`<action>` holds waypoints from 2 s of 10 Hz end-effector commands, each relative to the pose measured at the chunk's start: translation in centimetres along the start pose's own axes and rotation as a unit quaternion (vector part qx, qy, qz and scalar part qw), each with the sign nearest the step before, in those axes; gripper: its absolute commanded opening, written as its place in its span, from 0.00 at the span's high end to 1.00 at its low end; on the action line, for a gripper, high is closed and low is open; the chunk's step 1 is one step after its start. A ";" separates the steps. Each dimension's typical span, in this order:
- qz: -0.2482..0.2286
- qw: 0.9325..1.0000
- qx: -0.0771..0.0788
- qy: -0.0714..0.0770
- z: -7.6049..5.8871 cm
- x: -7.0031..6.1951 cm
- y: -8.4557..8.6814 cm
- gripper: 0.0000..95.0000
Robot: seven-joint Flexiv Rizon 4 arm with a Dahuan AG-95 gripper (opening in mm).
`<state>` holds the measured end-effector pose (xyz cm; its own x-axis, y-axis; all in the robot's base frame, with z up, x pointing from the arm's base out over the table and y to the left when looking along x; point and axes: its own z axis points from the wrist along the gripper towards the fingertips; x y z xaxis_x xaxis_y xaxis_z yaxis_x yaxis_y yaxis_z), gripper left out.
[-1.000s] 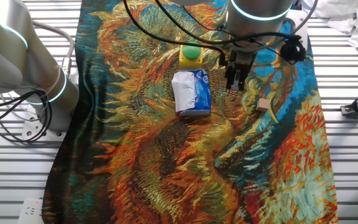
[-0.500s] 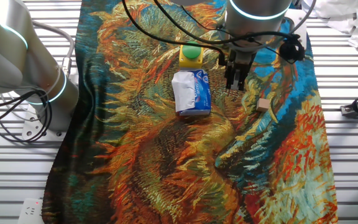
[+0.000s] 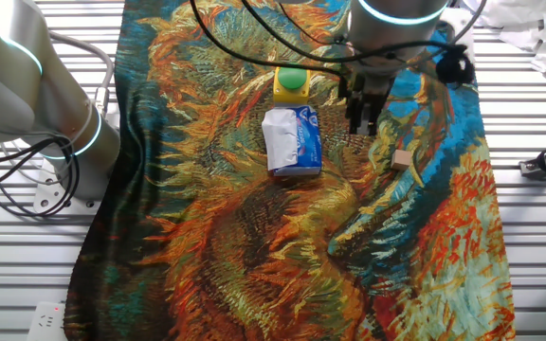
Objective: Approach and touch the side of the small block
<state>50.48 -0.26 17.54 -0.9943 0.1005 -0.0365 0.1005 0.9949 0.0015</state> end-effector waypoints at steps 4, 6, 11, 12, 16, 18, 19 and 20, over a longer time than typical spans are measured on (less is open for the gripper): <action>0.011 1.000 0.009 0.025 -1.8 -6.0 -0.6 1.00; 0.017 1.000 0.002 0.017 0.0 -7.2 -0.5 1.00; 0.025 1.000 0.000 0.011 2.6 -6.6 -0.4 1.00; 0.026 1.000 -0.001 0.010 3.0 -6.3 -0.3 1.00; 0.023 1.000 0.000 0.008 3.6 -5.4 -0.3 1.00; 0.022 1.000 0.000 0.008 3.6 -5.4 -0.3 1.00; 0.022 1.000 0.000 0.009 3.6 -5.4 -0.3 1.00; 0.022 1.000 0.000 0.009 3.6 -5.4 -0.3 1.00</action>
<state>55.86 -1.14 14.16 -0.9893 0.1443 -0.0209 0.1442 0.9895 0.0029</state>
